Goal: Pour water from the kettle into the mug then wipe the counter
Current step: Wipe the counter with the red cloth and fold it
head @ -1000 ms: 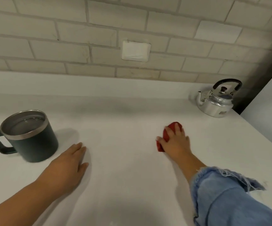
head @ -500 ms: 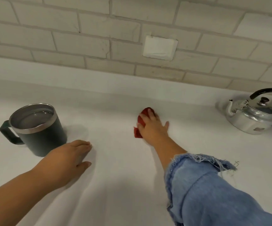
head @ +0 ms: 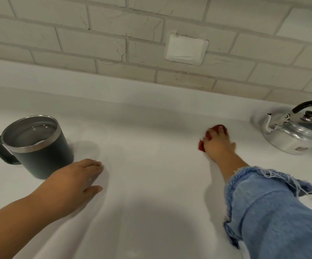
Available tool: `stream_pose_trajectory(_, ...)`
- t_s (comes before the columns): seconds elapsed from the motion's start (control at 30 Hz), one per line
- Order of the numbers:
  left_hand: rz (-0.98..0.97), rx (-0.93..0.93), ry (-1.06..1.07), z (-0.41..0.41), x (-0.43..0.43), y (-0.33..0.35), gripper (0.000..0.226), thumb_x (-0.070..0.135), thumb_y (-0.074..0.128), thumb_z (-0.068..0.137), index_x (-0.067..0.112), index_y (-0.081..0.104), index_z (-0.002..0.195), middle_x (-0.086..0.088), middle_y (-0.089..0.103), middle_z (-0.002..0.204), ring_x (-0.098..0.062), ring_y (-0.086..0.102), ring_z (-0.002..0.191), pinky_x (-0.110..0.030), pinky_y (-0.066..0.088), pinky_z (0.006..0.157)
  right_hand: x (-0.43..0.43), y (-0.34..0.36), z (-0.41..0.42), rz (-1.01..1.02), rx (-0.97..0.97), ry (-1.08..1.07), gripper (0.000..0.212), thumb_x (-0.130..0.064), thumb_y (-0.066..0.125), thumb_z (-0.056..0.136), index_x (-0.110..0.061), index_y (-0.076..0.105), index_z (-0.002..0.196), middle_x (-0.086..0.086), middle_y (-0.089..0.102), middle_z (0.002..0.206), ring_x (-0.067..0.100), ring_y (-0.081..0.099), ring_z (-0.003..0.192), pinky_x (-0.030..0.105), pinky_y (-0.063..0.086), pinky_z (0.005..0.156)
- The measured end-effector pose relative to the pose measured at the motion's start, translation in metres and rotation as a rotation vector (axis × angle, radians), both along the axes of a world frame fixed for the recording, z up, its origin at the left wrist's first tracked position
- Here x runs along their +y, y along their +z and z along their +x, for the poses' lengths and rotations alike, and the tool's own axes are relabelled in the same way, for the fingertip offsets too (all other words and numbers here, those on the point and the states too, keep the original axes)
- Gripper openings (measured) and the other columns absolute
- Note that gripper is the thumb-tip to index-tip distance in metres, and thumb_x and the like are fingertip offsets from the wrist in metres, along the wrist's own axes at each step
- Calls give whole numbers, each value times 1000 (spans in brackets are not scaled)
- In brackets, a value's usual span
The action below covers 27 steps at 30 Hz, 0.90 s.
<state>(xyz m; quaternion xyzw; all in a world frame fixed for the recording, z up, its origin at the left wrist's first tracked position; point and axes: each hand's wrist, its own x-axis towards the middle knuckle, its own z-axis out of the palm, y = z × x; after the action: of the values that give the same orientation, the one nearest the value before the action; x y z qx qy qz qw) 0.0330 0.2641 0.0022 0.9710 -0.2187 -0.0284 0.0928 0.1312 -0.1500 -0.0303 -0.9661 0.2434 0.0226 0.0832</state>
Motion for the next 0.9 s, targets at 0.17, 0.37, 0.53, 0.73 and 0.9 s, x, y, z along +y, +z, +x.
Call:
stream_pose_trajectory(0.17, -26, -6, 29, -1, 0, -3, 59, 49, 55, 85, 30, 41, 138, 18, 39, 144, -5, 47, 124, -16, 34, 100, 121, 3, -5, 57, -95, 382, 53, -41, 38, 93, -31, 30, 144, 2, 7, 160, 23, 7, 145, 55, 14, 113)
stream_pose_trajectory(0.37, -37, 13, 59, -5, 0, -5, 54, 39, 52, 89, 27, 38, 140, 12, 37, 148, -7, 42, 130, -21, 30, 108, 233, 6, -64, 101, -81, 768, 53, -38, 31, 96, -27, 22, 148, 3, 1, 161, 24, -1, 146, 47, 1, 116)
stream_pose_trajectory(0.53, -51, 19, 83, -7, -3, -4, 49, 31, 46, 93, 25, 38, 140, 10, 37, 149, -10, 41, 132, -22, 28, 109, 215, 4, -111, 109, -77, 739, 52, -36, 30, 98, -29, 19, 148, 0, -1, 161, 18, -2, 147, 45, -5, 115)
stream_pose_trajectory(0.73, -94, 69, 76, -10, 3, -3, 50, 31, 45, 93, 22, 35, 142, 9, 33, 151, -13, 36, 135, -25, 25, 112, 110, 5, -134, 94, -109, 354, 51, -34, 36, 98, -31, 24, 147, -3, 3, 161, 12, 4, 146, 49, 6, 115)
stream_pose_trajectory(0.9, -222, 81, 34, -26, 16, -2, 48, 34, 47, 93, 27, 38, 140, 9, 37, 149, -11, 35, 136, -25, 25, 111, 53, 7, -145, 51, -56, 24, 52, -36, 30, 98, -29, 22, 149, 1, 3, 161, 20, 8, 146, 51, 9, 116)
